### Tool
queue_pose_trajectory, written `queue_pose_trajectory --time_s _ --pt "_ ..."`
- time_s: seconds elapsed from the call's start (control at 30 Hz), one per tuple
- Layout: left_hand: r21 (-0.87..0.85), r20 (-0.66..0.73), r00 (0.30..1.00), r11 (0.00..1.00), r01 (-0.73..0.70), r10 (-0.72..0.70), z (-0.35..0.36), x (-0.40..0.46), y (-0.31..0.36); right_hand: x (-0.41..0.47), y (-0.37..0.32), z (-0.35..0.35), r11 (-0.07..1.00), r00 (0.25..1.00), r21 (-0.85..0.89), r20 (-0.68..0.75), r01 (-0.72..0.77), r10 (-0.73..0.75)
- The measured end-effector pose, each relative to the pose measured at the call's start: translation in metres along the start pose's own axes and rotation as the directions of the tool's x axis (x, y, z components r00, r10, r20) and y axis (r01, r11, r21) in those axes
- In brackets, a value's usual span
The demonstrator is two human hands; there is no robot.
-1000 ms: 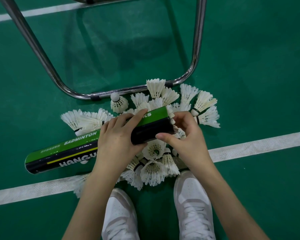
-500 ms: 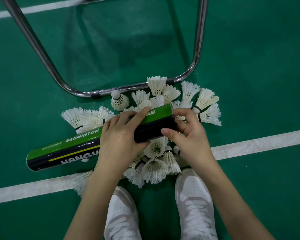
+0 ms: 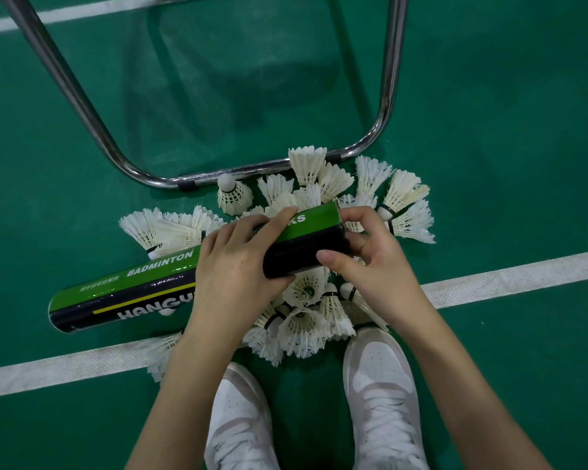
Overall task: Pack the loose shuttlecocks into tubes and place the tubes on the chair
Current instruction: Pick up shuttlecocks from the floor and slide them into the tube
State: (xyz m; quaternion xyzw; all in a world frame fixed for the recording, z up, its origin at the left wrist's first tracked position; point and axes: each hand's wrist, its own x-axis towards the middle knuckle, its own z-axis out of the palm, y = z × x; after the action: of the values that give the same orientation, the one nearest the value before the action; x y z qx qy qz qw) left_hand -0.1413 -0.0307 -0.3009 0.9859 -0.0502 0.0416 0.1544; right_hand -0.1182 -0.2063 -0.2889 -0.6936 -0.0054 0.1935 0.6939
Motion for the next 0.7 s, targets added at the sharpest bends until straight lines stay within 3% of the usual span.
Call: queue_pose_trajectory --time_s 0.33,0.47,0.7 --pt "-0.005 0.010 1.000 1.000 -0.010 0.010 0.000 -0.002 -0.001 0.001 0.001 -0.001 0.998 0.991 -0.029 0.119 -0.052 0.055" --pt "-0.011 0.016 1.000 1.000 -0.027 0.027 0.003 0.000 0.002 -0.003 0.000 -0.007 0.998 0.999 -0.058 0.022 -0.026 0.028" --pt "0.003 -0.004 1.000 1.000 -0.023 0.023 0.006 0.000 -0.006 -0.012 0.015 -0.038 0.955 0.958 -0.296 -0.266 0.022 -0.105"
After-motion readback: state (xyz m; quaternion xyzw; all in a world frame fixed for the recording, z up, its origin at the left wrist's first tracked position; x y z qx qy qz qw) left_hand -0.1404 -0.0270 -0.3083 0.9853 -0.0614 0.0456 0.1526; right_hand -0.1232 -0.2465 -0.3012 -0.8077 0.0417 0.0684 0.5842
